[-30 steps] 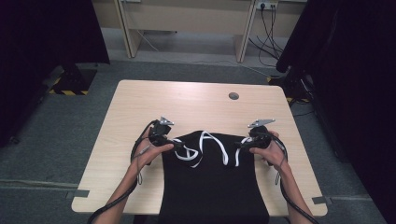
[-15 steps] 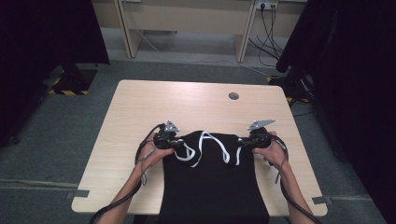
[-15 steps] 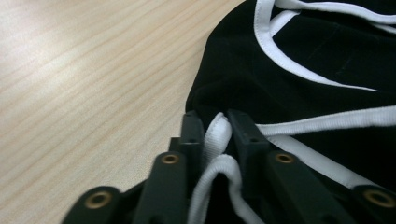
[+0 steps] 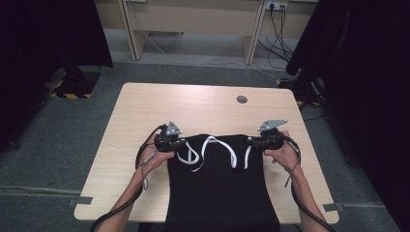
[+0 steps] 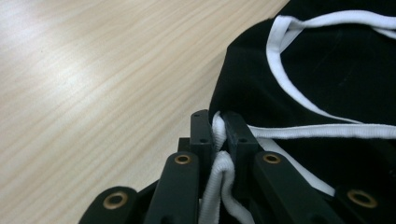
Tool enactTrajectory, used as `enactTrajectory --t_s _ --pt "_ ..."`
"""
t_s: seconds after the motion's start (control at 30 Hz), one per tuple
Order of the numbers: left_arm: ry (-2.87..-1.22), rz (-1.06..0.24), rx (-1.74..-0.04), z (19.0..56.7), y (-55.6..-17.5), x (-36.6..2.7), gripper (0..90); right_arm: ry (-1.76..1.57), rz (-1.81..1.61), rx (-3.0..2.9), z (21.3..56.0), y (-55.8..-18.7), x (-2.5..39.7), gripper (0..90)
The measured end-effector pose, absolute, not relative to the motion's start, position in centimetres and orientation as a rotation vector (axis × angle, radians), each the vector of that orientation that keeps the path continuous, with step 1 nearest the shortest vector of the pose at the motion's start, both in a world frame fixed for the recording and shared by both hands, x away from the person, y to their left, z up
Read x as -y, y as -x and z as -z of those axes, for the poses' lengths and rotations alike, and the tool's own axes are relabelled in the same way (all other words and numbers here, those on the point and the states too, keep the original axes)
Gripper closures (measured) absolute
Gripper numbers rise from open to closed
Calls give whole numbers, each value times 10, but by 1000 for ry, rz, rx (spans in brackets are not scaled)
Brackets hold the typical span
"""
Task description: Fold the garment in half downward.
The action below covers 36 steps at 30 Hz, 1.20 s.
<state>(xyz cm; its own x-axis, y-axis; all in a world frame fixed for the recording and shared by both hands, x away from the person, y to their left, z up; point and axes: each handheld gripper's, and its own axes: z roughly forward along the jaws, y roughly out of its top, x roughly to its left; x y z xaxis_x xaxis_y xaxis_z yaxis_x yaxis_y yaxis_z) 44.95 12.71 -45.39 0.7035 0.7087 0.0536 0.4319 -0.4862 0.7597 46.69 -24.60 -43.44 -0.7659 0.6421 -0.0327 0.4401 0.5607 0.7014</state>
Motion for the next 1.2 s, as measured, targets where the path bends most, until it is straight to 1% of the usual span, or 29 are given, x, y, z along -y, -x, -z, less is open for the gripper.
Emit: enactTrajectory --t_s 0.03,0.07,0.1,0.3,0.33,0.4,0.53,0.77,0.87,0.97,1.07,1.2 --pt "-2148 -472 -871 453 -451 -126 838 -889 -1015 -2511 433 -467 245 819" --pt "-2163 -505 -813 450 -456 -127 838 -883 -1014 -2511 432 -468 244 819" --pt "-2152 -483 -868 449 -455 -126 838 -884 -1019 -2506 429 -470 243 819" --pt "-2137 -510 -905 436 -472 -127 838 -922 -1043 -2485 422 -479 244 819" --pt "-2131 -510 -940 434 -473 -126 838 -930 -1052 -2477 420 -481 244 819" --pt "-2129 -536 -922 428 -482 -127 838 -934 -1069 -2466 416 -484 243 819" --pt "-2116 -584 -919 409 -492 -124 839 -930 -1079 -2439 406 -489 240 819" --pt "-2066 -659 -891 376 -499 -117 839 -911 -1104 -2392 384 -496 235 819" --pt "-2038 -674 -867 368 -492 -117 838 -870 -1123 -2371 374 -491 234 819" --pt "-2016 -681 -811 370 -473 -117 837 -830 -1163 -2349 371 -480 234 819" --pt "-2026 -681 -756 381 -452 -114 835 -789 -1199 -2343 378 -462 234 818" --pt "-2021 -685 -723 394 -426 -116 833 -758 -1199 -2350 392 -442 234 818"
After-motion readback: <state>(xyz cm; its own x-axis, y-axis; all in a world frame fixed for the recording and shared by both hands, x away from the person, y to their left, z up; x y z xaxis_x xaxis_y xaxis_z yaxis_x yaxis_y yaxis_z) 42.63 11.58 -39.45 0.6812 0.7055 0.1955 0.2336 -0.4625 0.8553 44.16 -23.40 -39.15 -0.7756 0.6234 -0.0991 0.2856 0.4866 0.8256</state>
